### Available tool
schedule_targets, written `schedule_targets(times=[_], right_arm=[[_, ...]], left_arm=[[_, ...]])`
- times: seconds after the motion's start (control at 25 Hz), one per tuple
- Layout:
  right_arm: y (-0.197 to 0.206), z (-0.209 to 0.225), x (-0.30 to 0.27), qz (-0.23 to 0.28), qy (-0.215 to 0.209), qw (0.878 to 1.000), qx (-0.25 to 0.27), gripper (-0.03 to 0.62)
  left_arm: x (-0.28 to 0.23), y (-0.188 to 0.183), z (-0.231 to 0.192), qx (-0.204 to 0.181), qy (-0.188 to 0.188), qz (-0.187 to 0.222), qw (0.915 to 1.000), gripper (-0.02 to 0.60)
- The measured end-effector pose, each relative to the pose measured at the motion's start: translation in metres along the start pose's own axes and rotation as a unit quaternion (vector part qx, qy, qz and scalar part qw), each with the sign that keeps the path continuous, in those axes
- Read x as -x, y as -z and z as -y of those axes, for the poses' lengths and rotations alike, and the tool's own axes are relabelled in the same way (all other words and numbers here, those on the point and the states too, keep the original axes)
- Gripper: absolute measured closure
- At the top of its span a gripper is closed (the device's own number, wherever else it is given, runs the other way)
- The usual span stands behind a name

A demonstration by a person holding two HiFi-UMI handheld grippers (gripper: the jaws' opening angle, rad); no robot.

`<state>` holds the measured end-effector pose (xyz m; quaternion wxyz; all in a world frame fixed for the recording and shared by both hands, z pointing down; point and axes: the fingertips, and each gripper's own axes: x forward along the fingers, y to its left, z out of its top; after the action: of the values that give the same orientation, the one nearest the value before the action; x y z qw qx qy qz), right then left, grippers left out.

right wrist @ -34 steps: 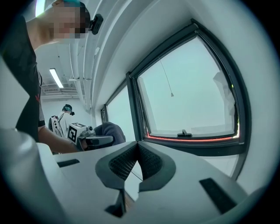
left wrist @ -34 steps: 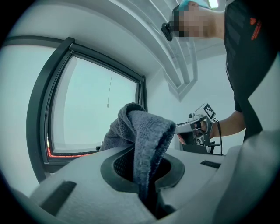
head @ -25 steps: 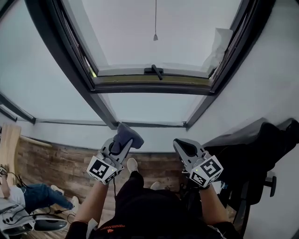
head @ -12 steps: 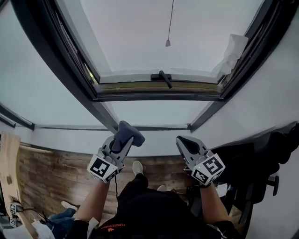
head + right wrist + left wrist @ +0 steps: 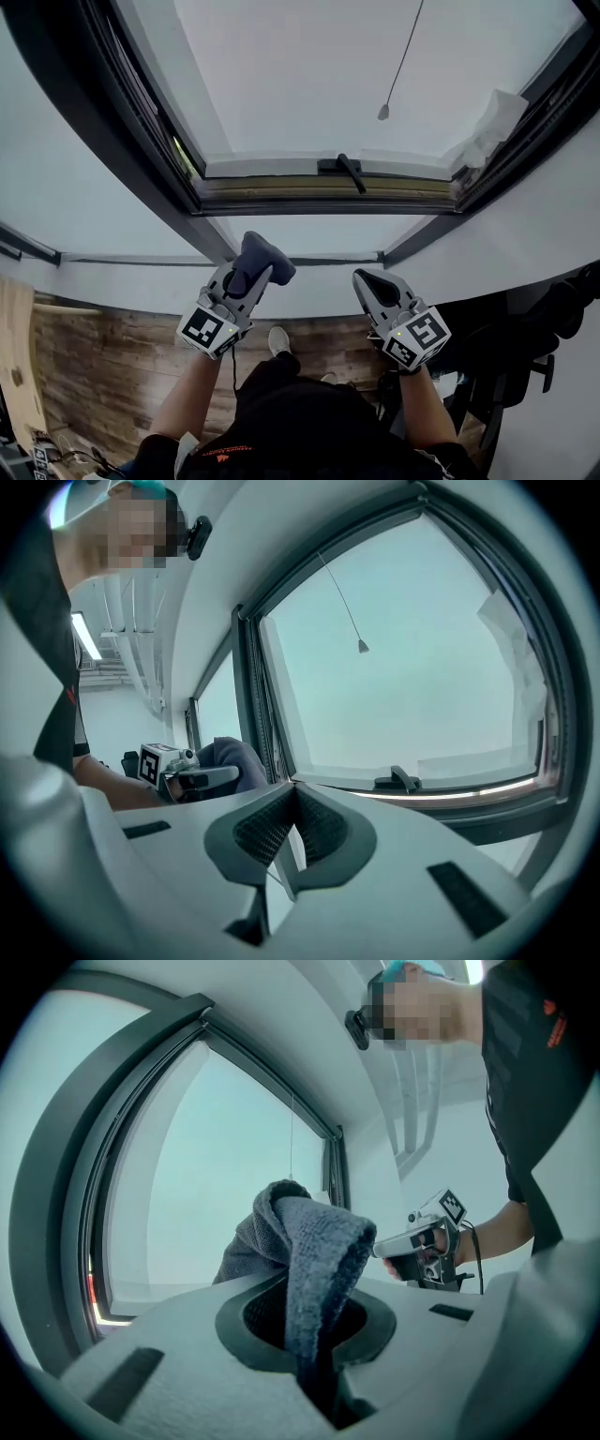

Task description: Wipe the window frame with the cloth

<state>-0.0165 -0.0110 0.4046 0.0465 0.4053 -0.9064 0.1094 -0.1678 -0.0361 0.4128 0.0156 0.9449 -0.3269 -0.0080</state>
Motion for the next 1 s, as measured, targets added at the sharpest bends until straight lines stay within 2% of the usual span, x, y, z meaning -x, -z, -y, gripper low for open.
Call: schedule_targets(times=[0.16,0.28,0.44,0.6,0.8,1.0], right_arm=[[-0.006,0.003,-0.027,-0.001,0.006,1.000,0.000,0.591],[-0.012,0.005,-0.048,-0.003,0.009,1.000,0.002,0.591],[-0.019,0.009,-0.072,-0.001,0.017,1.000,-0.001,0.591],[-0.025,0.010,-0.092,-0.003,0.016,1.000,0.004,0.591],[-0.030,0.015,-0.109,-0.002,0.011,1.000,0.004,0.591],[-0.032,0.026,-0.120,0.001,0.000,1.000,0.002,0.591]], left_arm=[[-0.004,-0.005,-0.030,-0.010,0.004,0.005,0.9999,0.538],[-0.006,-0.011,-0.052,-0.001,0.009,0.006,0.9999,0.538],[-0.008,-0.021,-0.089,-0.023,0.010,0.024,0.9994,0.538],[-0.015,-0.037,-0.118,-0.020,0.006,0.020,0.9996,0.538],[-0.029,-0.078,-0.160,-0.060,-0.021,0.042,0.9971,0.538],[-0.046,-0.138,-0.199,-0.129,-0.072,0.085,0.9853,0.538]])
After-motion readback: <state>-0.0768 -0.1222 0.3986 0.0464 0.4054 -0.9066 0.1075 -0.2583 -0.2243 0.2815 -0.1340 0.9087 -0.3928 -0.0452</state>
